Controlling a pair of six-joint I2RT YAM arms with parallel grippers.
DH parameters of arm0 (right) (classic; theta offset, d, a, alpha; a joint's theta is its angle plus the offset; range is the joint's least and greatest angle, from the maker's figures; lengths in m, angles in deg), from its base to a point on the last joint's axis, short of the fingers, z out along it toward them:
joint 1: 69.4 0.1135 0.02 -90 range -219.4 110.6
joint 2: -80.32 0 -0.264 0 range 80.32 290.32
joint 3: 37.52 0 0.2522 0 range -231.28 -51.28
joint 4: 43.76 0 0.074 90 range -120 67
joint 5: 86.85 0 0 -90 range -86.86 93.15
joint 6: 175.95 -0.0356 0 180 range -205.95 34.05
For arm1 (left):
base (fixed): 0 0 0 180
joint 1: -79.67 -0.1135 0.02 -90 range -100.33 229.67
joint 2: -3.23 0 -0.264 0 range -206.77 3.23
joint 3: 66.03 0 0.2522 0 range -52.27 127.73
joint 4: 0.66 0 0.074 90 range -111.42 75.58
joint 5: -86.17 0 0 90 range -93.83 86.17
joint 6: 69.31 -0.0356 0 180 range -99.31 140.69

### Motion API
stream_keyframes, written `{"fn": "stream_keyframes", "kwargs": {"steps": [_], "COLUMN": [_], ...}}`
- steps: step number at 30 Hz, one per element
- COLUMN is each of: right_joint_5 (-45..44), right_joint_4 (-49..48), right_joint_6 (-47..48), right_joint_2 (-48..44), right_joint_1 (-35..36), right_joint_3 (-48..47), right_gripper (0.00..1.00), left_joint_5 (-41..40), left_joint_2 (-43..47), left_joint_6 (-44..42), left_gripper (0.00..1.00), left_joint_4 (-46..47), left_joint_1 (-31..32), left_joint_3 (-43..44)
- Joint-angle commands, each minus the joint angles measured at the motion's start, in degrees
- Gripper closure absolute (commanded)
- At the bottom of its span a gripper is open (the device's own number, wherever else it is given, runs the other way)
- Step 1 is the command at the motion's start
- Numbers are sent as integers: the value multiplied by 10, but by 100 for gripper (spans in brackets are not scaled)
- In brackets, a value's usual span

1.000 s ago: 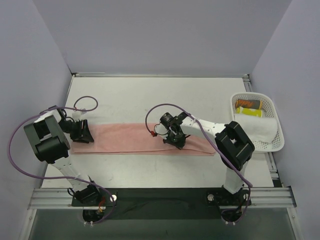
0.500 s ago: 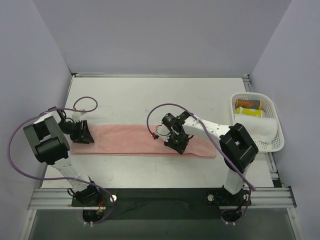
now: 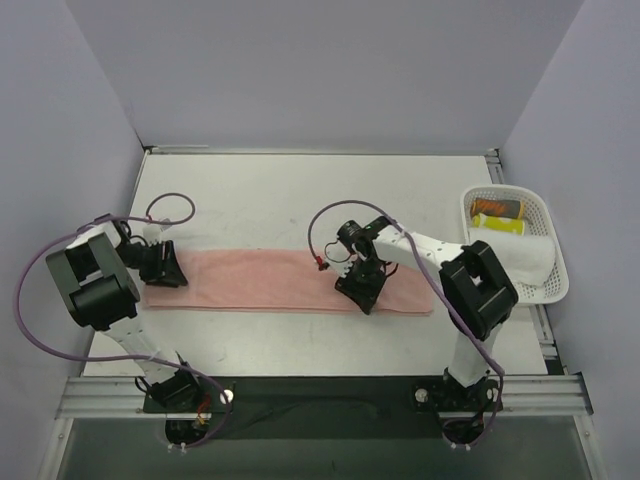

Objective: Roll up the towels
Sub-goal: Fold the towel

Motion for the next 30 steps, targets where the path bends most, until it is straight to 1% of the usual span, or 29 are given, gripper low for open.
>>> {"fn": "stream_keyframes", "kwargs": {"steps": [1, 3, 5, 6, 9, 11, 15, 17, 19, 25, 26, 29, 30], "right_joint_5": [53, 65, 67, 66, 60, 45, -3, -20, -37, -47, -47, -31, -23], "right_joint_4": [72, 79, 82, 82, 77, 65, 40, 24, 16, 9, 10, 18, 20], "right_joint_6": [-29, -47, -53, -53, -66, -73, -80, -83, -81, -87, -87, -107, -115], "right_joint_2": [-72, -90, -94, -90, -58, -41, 6, 24, 53, 114, 114, 93, 70], "right_joint_1": [-77, -122, -142, -159, -178, -183, -197, -213, -226, -252, -254, -270, -282], "right_joint_3": [-27, -27, -20, -9, 4, 6, 6, -10, -47, -153, -174, -184, -181], "right_gripper": [62, 64, 65, 67, 73, 75, 76, 76, 76, 71, 68, 63, 57], "left_joint_5": [20, 36, 37, 32, 26, 7, -30, -51, -69, -86, -94, -94, -92], "left_joint_2": [48, 76, 88, 91, 83, 75, 59, 49, 37, 20, 17, 11, 16], "left_joint_6": [-41, -57, -64, -64, -56, -34, 2, 18, 38, 74, 76, 82, 85], "left_gripper": [48, 48, 48, 48, 48, 48, 52, 54, 57, 57, 57, 57, 56], "left_joint_4": [-10, -18, -19, -18, -10, 10, 42, 53, 62, 86, 88, 89, 89], "left_joint_1": [-7, -4, -1, 4, 10, 11, 11, 11, 10, 9, 8, 9, 9], "left_joint_3": [11, 10, 5, 2, -9, -18, -40, -42, -49, -46, -37, -21, -19]}}
